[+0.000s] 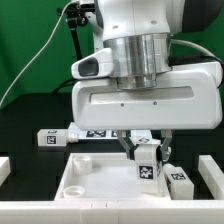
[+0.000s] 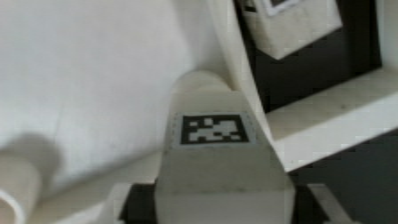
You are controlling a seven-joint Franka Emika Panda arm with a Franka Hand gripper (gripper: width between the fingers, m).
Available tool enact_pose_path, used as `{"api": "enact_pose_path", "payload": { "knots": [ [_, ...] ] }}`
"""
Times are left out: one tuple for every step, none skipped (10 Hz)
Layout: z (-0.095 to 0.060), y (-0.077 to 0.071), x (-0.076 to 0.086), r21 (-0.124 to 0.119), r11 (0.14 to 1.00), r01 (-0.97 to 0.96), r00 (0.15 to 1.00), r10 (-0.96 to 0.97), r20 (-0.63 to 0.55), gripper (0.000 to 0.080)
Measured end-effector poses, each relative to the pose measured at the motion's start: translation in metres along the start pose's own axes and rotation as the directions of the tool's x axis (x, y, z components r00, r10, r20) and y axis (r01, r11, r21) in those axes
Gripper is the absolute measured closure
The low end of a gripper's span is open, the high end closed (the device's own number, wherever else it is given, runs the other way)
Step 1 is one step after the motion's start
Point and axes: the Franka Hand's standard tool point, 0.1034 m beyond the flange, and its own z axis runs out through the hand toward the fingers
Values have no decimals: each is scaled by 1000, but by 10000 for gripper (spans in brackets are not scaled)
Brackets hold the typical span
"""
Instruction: Assemble one leg
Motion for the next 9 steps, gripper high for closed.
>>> {"api": "enact_pose_path", "payload": {
  "knots": [
    [0, -1, -2, 8, 993, -115, 993, 115, 2, 517],
    [1, -4, -4, 10, 966, -258, 966, 258, 4, 517],
    [1, -5, -5, 9, 954, -301, 954, 301, 3, 517],
    [1, -6, -5, 11, 949, -315, 949, 315, 5, 515],
    [1, -6, -6, 15, 944, -329, 944, 329, 11, 515],
    [1, -7, -7, 16, 957, -290, 957, 290, 11, 344],
    [0, -8, -7, 17, 963, -271, 963, 271, 11, 198],
    [0, -10, -8, 14, 986, -167, 986, 167, 6, 165],
    [1, -10, -8, 11, 998, -55, 998, 55, 2, 165]
  ]
}}
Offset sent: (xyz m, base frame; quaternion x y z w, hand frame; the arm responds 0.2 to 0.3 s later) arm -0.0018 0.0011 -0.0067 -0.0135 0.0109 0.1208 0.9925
